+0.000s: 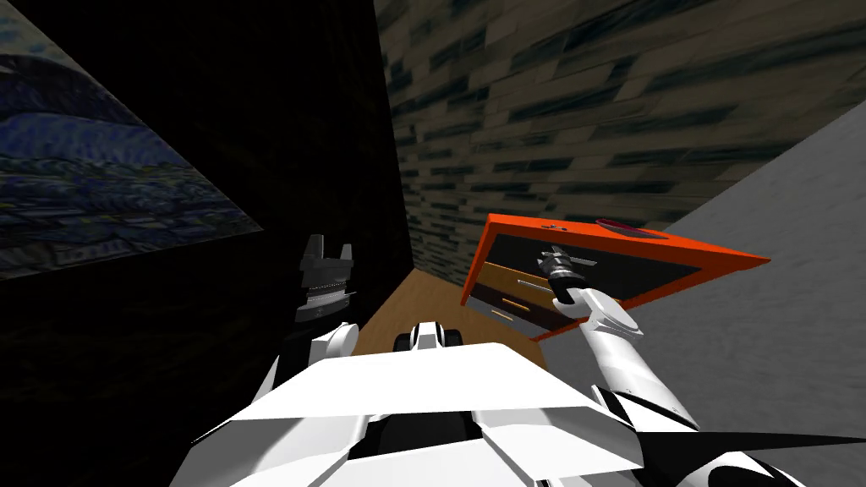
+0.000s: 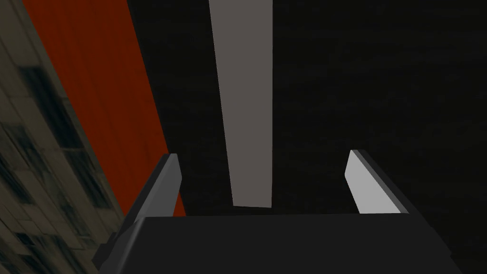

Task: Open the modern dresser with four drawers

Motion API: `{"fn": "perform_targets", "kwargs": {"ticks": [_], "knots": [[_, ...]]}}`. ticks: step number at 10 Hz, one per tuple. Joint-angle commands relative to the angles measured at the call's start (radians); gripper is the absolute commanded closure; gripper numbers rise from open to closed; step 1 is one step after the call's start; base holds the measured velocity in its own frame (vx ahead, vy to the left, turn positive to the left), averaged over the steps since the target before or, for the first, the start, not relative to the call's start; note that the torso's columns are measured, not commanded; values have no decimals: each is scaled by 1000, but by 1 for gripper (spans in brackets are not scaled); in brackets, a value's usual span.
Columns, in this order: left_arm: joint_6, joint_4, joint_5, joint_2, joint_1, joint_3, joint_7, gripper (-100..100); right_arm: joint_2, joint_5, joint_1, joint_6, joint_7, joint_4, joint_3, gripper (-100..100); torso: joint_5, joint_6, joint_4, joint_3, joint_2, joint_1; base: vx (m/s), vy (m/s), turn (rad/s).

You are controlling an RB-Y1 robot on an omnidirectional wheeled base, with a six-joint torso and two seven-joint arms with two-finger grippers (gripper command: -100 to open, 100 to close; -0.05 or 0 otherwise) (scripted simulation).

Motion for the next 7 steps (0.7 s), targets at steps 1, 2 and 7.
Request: {"fn": "perform_targets", "kwargs": {"ticks": [1, 2, 7], "knots": [[0, 0, 0, 0, 0, 0, 0, 0, 2, -15, -6, 17, 28, 41, -31, -100, 0, 1, 0, -1, -1, -1, -94, 30, 277], [0, 0, 0, 0, 0, 0, 0, 0, 2, -12, -10, 6, 30, 46, -34, -100, -1, 0, -2, -4, -6, -3, -34, 8, 48], [0, 0, 0, 0, 1, 1, 0, 0, 43, 88, 43, -90, -78, -103, 105, 100, -3, -2, -4, -8, -12, -10, 185, -54, -462]]}}
